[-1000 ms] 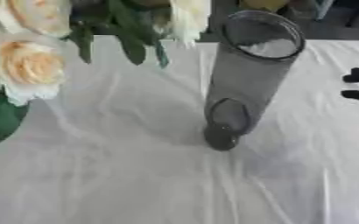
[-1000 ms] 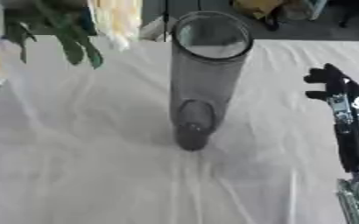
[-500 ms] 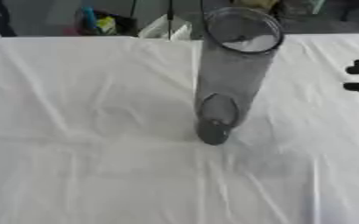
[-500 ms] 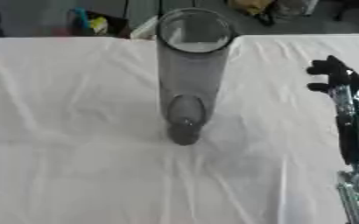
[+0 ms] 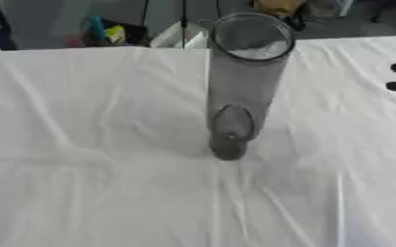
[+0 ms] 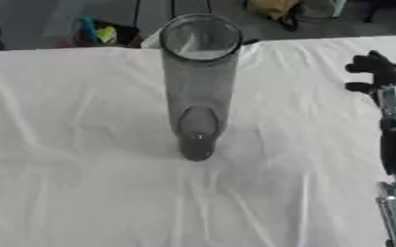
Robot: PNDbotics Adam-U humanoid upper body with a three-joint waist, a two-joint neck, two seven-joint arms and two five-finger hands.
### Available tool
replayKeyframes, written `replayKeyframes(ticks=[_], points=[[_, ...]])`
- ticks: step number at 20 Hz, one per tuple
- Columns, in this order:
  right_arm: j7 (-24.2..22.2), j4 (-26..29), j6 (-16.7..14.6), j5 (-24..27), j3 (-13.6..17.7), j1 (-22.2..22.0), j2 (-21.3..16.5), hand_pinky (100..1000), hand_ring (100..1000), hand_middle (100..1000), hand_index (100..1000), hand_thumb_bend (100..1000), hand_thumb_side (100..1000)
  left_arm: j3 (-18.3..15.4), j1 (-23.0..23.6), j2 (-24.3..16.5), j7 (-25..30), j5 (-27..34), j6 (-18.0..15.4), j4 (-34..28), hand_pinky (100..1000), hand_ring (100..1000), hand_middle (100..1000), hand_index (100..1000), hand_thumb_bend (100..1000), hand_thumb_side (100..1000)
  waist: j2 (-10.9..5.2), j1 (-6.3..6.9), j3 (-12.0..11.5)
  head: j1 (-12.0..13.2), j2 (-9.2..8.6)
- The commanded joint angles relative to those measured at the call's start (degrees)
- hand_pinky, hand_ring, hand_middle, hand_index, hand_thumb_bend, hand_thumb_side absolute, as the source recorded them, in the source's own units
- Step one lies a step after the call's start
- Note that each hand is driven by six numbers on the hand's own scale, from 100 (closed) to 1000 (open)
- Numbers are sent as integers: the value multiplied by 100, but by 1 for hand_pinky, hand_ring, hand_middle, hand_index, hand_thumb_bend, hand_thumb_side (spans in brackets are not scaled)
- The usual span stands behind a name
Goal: Arrange flowers into the vase.
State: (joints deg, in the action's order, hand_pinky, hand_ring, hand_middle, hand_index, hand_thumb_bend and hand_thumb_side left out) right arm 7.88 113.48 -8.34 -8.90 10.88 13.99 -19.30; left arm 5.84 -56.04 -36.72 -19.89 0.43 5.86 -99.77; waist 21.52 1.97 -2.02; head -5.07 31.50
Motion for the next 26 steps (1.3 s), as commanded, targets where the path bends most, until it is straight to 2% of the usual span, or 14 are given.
replayKeyframes(ticks=[1,12,19,26], points=[[-15,112,-19,58,-7,54,-140,713,990,681,789,100,1000,39,-275,34,-227,244,-52,96,100,100,100,100,100,638,-227,86,26,70,-46],[-89,112,-22,97,-57,83,-118,714,994,681,789,100,1000,136,-1015,555,-657,854,-363,612,100,100,100,100,100,660,-167,134,212,265,-128],[-146,112,-19,114,-98,90,-116,714,996,680,789,100,1000,164,-1360,842,-741,1079,-653,921,100,100,100,100,100,666,-166,199,370,393,-127],[-209,112,-8,139,-143,102,-98,715,997,680,789,100,1000,279,-1653,1199,-691,1425,-794,1116,100,100,100,100,100,674,-161,254,498,486,-152]])
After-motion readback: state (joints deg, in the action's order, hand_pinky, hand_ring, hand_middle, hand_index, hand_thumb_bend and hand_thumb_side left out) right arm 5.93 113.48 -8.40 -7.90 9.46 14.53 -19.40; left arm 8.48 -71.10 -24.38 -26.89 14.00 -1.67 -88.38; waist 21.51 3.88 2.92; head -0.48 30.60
